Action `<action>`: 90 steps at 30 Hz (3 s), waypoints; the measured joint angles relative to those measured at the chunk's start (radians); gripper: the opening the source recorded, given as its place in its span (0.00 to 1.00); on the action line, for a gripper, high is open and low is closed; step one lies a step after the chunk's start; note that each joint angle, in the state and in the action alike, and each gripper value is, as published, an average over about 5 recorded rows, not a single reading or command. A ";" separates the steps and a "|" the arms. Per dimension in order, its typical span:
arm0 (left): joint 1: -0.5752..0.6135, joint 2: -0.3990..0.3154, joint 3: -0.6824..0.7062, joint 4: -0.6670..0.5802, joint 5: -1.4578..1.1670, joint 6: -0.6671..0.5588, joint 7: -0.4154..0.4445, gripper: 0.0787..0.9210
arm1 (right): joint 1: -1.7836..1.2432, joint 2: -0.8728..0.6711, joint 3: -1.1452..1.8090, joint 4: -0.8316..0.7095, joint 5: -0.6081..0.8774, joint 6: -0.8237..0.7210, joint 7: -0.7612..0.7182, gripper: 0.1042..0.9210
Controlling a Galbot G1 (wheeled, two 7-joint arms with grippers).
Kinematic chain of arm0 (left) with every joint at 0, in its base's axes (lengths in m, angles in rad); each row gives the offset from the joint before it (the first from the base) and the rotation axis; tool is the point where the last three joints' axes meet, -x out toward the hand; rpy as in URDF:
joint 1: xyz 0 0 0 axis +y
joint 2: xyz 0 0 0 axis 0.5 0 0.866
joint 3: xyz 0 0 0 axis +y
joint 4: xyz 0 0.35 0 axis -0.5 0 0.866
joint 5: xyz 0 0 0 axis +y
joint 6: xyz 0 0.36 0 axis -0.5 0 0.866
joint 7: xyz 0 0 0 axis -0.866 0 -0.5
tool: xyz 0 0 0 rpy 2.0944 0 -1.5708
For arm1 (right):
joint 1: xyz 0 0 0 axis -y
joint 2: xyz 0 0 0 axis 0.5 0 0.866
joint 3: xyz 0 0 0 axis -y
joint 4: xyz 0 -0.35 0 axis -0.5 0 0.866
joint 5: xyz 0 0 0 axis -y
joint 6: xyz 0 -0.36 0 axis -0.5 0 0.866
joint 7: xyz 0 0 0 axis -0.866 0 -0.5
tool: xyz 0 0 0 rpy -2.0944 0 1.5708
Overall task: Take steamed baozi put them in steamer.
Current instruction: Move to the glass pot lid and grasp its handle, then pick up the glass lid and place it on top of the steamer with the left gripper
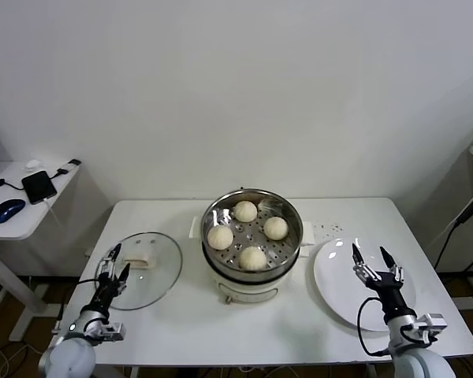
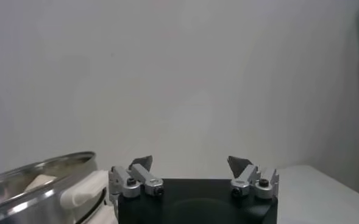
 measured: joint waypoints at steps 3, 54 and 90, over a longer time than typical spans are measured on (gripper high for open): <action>-0.014 0.007 0.004 0.029 0.013 0.000 -0.007 0.88 | -0.003 0.006 0.002 0.000 0.000 0.001 0.001 0.88; -0.215 -0.033 0.064 0.212 0.060 0.084 0.013 0.86 | 0.020 0.022 0.003 -0.066 -0.003 0.017 0.001 0.88; -0.141 -0.079 0.098 0.066 0.001 0.339 0.040 0.10 | 0.038 0.021 0.024 -0.069 0.002 0.008 -0.001 0.88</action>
